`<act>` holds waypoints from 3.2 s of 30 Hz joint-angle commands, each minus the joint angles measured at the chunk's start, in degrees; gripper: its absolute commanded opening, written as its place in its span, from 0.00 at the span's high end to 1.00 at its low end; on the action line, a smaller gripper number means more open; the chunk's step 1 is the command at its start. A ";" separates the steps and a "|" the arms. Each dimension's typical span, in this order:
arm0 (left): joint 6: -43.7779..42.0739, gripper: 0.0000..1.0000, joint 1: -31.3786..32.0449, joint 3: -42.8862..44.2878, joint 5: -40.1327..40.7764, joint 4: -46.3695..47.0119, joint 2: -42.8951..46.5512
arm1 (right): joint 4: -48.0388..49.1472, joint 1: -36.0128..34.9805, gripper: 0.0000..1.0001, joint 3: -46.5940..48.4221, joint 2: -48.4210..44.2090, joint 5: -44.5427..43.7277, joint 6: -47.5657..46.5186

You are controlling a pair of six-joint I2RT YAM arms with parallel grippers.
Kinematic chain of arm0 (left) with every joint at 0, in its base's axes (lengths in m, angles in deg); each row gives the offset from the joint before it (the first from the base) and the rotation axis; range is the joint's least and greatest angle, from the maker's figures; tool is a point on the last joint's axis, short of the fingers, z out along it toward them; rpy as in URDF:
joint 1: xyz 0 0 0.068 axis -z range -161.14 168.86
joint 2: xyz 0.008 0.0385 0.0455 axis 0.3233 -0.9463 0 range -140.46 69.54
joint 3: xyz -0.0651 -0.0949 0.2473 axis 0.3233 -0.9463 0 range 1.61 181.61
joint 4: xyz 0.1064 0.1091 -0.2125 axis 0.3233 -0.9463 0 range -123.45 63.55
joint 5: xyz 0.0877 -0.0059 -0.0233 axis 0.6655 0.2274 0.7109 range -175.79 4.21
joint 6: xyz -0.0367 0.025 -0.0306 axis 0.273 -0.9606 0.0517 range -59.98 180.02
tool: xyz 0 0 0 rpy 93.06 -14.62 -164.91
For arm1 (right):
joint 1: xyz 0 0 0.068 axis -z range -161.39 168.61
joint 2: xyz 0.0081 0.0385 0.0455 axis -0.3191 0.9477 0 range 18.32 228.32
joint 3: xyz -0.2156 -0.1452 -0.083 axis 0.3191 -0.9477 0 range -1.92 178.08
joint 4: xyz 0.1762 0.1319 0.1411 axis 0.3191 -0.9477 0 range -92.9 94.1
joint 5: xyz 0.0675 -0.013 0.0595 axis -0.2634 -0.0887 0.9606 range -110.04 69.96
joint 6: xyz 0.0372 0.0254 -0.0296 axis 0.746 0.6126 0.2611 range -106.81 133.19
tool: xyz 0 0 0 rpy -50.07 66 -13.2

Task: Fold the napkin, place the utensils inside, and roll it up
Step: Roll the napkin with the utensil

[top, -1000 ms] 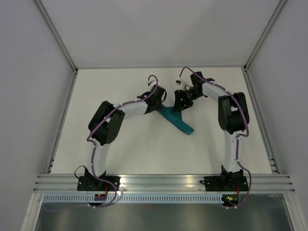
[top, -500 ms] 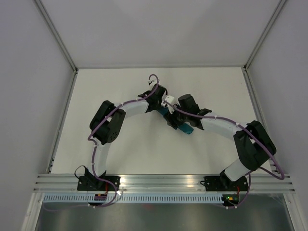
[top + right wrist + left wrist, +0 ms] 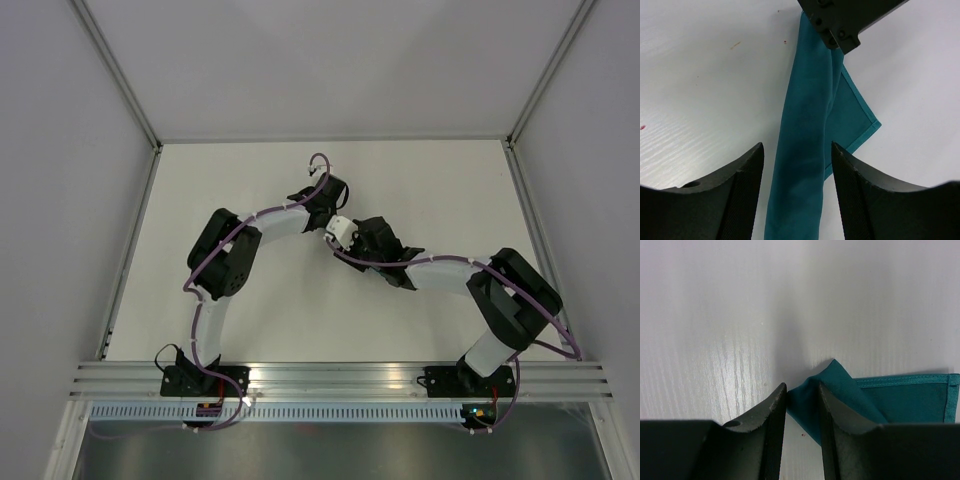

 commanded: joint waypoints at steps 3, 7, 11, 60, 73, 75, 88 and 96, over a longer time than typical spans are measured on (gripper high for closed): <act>-1.50 0.63 -0.01 2.31 -0.37 -1.56 -1.54 | 5.81 -1.54 0.39 -0.57 1.69 -4.31 -2.86; -1.67 0.63 -0.19 2.49 -0.63 -1.73 -1.63 | 4.93 -2.68 0.39 -0.30 2.39 -5.19 -3.91; -1.67 0.63 -0.28 3.02 -0.98 -2.08 -1.80 | 2.39 -3.21 0.40 1.53 4.58 -5.37 -5.06; -27.28 0.38 3.83 -26.15 -8.66 25.15 22.72 | -87.79 24.82 0.86 72.81 59.52 57.92 -1.72; -55.10 0.27 10.18 -39.17 -16.01 45.03 25.36 | -95.70 26.41 0.87 78.18 64.71 49.13 -7.16; -60.28 0.27 10.97 -38.64 -16.36 44.41 24.22 | -95.61 26.67 0.87 78.01 64.80 48.25 -7.43; -79.28 0.23 14.84 -35.66 -17.51 42.12 15.52 | -95.00 26.76 0.88 78.80 64.27 46.75 -7.34; -83.94 0.28 14.31 -30.83 -21.45 31.86 10.59 | -94.56 26.76 0.89 77.83 64.09 46.48 -8.13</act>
